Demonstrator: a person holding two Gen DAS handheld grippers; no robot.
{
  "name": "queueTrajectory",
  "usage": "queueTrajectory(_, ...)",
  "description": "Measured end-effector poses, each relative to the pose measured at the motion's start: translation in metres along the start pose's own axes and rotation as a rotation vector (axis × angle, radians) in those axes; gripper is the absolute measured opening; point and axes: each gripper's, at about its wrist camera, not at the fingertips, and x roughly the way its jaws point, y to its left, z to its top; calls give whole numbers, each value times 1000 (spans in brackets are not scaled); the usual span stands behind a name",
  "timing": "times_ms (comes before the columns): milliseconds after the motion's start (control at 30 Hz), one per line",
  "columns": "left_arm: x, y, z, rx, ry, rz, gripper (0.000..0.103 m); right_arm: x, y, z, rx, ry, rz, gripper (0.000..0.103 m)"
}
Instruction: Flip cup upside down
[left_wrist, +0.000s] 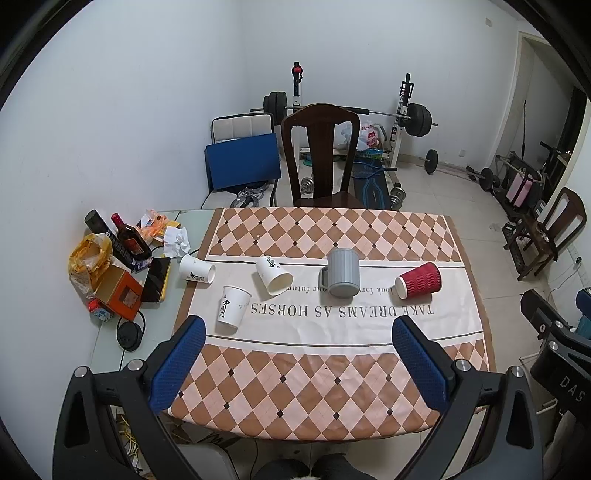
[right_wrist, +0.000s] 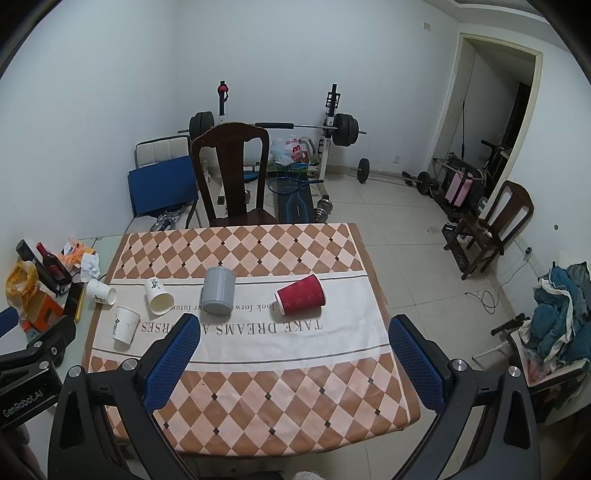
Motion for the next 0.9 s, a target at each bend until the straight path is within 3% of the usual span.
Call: queueTrajectory(900,-4,-5,3,-2,-6,-6,103,-5,-4,3,8,-14,0,103)
